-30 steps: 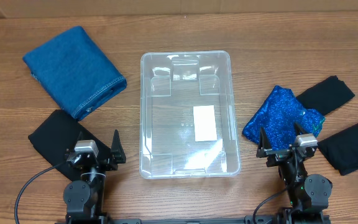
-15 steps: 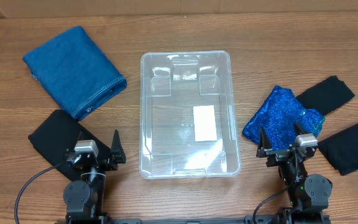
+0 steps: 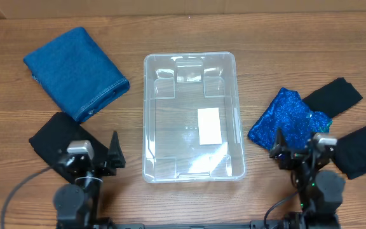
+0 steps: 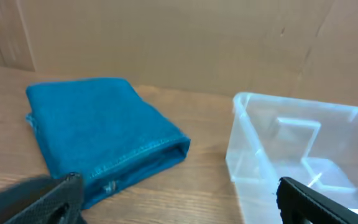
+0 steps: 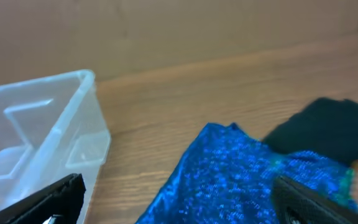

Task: Pack container
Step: 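Reach the right gripper to the sparkly blue cloth and grasp it, then lift the sparkly blue cloth and lay it in the bin's left half, then move the right gripper to the black cloth and grasp it, then place the black cloth in the bin beside the blue cloth, then grasp the second black cloth with the right gripper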

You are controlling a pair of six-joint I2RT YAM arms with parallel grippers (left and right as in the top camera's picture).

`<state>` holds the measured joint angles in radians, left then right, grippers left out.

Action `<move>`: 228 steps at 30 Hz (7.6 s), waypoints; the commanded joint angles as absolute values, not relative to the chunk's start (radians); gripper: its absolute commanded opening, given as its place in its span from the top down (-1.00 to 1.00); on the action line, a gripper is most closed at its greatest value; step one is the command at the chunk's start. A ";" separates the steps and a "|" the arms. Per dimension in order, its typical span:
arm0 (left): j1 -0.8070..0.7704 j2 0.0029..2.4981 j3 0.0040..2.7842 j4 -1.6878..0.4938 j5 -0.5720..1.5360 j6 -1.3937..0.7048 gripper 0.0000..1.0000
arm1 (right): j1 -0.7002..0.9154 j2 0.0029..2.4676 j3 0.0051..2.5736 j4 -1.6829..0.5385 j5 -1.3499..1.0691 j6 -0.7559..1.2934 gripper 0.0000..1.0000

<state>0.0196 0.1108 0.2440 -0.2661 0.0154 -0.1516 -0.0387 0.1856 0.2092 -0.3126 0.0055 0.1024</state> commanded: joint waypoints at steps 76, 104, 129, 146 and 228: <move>0.017 0.928 1.023 -0.786 0.001 -0.158 -1.00 | 0.451 1.794 1.396 -0.575 -0.616 0.267 0.92; 0.017 0.934 1.023 -0.786 0.000 -0.157 -1.00 | -0.449 1.652 1.687 -1.219 -0.087 0.419 -1.00; 0.017 0.934 1.023 -0.798 0.001 -0.158 -1.00 | -0.625 2.093 1.359 -0.712 -0.451 0.262 -0.33; 0.017 0.934 1.023 -0.807 -0.008 -0.157 -1.00 | -0.444 1.530 1.503 -0.982 -0.768 0.004 0.93; 0.017 0.934 1.023 -0.841 -0.007 -0.157 -1.00 | -0.641 1.287 1.157 -0.636 -1.060 0.266 0.93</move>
